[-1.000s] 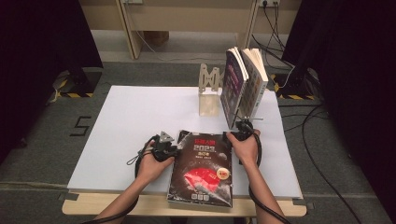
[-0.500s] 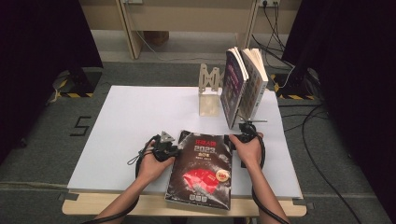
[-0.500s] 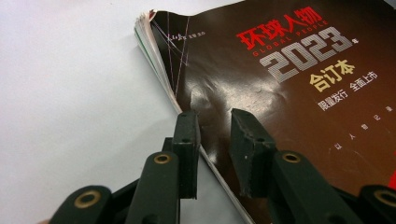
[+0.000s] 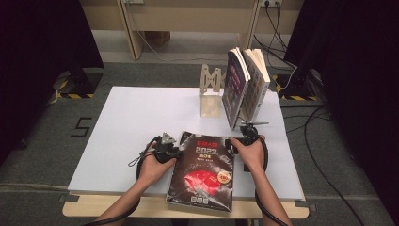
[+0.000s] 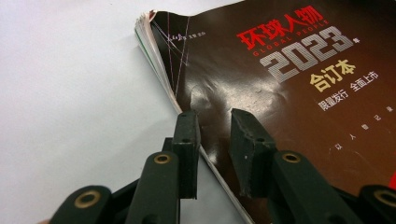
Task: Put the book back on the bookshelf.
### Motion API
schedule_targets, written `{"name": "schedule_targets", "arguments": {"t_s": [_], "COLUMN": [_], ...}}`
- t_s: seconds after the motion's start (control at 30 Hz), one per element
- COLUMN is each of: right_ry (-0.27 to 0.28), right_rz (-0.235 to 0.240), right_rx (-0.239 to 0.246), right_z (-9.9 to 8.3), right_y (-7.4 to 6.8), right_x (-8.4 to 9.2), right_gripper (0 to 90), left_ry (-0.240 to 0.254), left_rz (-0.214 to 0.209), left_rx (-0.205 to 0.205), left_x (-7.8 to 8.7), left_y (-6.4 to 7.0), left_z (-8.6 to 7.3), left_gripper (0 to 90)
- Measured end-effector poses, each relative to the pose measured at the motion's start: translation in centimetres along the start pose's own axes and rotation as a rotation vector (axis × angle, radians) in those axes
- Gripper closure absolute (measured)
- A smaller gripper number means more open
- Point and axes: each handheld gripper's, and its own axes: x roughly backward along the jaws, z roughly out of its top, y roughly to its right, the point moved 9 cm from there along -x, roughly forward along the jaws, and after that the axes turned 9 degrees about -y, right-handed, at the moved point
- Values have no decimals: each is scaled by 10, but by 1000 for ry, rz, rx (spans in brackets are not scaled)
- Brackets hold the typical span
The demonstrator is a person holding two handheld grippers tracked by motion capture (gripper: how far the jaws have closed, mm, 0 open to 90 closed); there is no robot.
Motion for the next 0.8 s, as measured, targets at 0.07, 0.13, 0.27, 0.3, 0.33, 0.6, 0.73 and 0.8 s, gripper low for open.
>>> {"name": "schedule_targets", "arguments": {"t_s": [0.07, 0.13, 0.27, 0.3, 0.33, 0.6, 0.73, 0.8], "right_ry": [-11, -15, -40, -47, -46, -44, -36, -37], "right_rz": [5, 7, 13, 21, 21, 45, 72, 79], "right_rx": [5, 12, 21, 24, 27, 18, 21, 28], "right_z": [-2, -3, -6, -7, -7, -8, -6, -5], "right_y": [0, 0, -1, -2, -2, 0, -3, -4], "right_x": [0, 0, 2, 2, 2, 5, 10, 11], "right_gripper": [589, 597, 604, 606, 614, 723, 768, 786], "left_ry": [1, 3, 4, 4, 4, 3, 3, 2], "left_rz": [1, 4, 4, 4, 4, 6, 9, 10], "left_rx": [1, 1, 2, 3, 3, 1, 1, 1], "left_x": [0, 0, 0, 0, 0, 0, 0, 0], "left_y": [0, 0, 0, 0, 0, 0, 1, 1], "left_z": [0, 0, 0, 0, 0, 0, 0, 0], "left_gripper": [714, 714, 713, 713, 713, 712, 710, 710]}}
